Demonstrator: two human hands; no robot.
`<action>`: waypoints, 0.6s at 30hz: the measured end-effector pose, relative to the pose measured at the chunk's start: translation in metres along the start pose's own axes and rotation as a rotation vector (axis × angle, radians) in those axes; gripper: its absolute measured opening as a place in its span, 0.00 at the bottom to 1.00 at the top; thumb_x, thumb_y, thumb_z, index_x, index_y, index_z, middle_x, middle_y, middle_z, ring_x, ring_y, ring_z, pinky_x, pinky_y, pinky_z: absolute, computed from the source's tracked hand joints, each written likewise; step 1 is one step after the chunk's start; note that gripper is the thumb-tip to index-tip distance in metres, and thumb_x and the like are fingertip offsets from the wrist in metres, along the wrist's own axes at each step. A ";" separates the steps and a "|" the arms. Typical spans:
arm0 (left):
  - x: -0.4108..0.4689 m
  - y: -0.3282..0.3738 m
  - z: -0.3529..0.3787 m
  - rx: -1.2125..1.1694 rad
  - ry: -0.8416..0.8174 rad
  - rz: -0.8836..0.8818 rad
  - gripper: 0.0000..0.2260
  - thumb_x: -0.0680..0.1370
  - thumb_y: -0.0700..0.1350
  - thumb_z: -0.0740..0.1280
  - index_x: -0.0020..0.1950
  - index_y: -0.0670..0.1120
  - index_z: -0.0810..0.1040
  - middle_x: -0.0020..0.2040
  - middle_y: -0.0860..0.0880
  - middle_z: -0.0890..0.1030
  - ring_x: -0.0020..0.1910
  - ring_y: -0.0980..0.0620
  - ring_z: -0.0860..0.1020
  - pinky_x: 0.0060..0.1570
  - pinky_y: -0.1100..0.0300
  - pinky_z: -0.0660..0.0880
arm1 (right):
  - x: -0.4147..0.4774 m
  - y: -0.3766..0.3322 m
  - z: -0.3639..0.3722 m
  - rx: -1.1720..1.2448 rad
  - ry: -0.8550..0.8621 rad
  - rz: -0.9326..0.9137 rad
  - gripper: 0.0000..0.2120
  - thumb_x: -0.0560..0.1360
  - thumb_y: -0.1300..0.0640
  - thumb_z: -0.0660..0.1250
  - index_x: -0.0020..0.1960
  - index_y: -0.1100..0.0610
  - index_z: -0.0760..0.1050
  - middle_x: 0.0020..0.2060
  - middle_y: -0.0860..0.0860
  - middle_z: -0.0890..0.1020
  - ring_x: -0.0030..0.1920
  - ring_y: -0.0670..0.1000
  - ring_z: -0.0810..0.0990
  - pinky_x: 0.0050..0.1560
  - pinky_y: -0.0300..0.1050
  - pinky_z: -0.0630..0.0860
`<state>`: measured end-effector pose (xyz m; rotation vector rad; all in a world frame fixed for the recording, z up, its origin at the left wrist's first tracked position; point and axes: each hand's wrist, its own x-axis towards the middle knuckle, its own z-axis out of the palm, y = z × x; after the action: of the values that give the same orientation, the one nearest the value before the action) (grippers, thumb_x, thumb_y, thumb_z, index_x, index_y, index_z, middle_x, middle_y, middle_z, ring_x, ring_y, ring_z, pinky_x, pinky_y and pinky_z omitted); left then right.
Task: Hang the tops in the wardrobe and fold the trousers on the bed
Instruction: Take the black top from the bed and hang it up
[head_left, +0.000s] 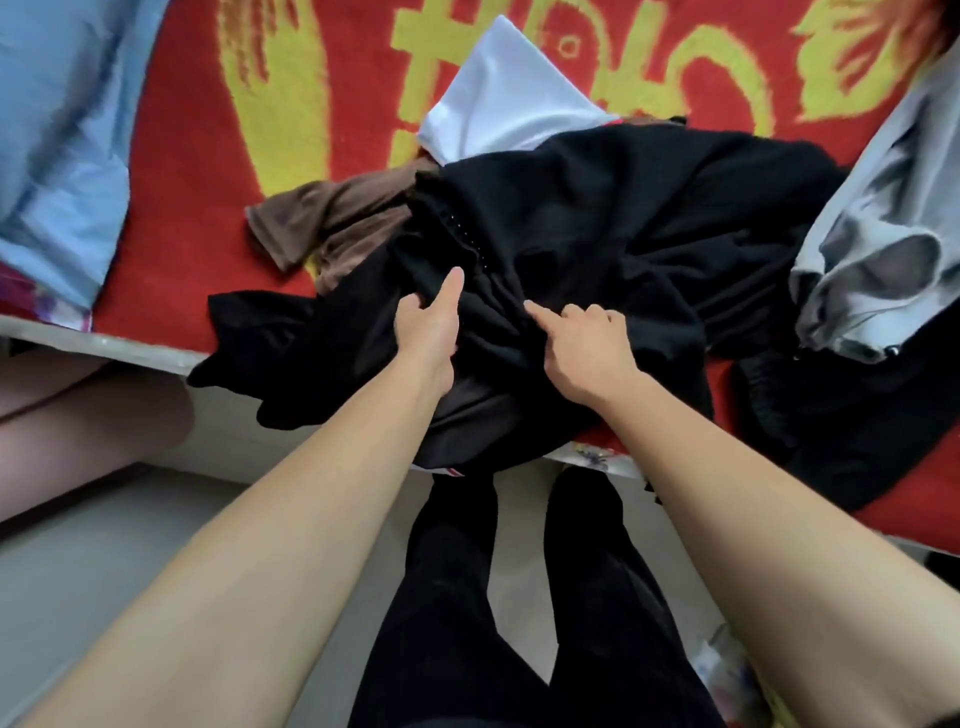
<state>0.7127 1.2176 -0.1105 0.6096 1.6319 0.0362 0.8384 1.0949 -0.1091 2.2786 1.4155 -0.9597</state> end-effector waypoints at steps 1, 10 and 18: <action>0.005 0.002 0.001 -0.005 0.032 0.022 0.36 0.74 0.58 0.72 0.77 0.47 0.64 0.71 0.50 0.71 0.63 0.49 0.75 0.67 0.47 0.72 | 0.000 0.002 0.002 0.011 -0.084 -0.038 0.29 0.81 0.54 0.55 0.80 0.42 0.54 0.63 0.54 0.76 0.62 0.59 0.73 0.65 0.56 0.64; -0.042 0.065 -0.006 -0.343 -0.234 -0.003 0.19 0.63 0.37 0.61 0.53 0.44 0.72 0.50 0.41 0.75 0.48 0.41 0.74 0.62 0.43 0.73 | -0.007 0.010 -0.048 0.574 -0.231 0.076 0.13 0.80 0.54 0.57 0.59 0.53 0.77 0.60 0.56 0.79 0.64 0.58 0.75 0.57 0.45 0.69; -0.138 0.139 -0.034 -0.154 -0.470 0.269 0.16 0.58 0.43 0.64 0.41 0.47 0.60 0.44 0.47 0.70 0.48 0.45 0.68 0.57 0.46 0.68 | -0.050 -0.030 -0.173 1.297 0.542 0.164 0.25 0.80 0.35 0.55 0.72 0.46 0.68 0.50 0.30 0.75 0.51 0.25 0.73 0.51 0.21 0.65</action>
<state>0.7356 1.2913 0.0728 0.6578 1.0767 0.1994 0.8640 1.1713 0.0542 3.7199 0.6977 -1.5570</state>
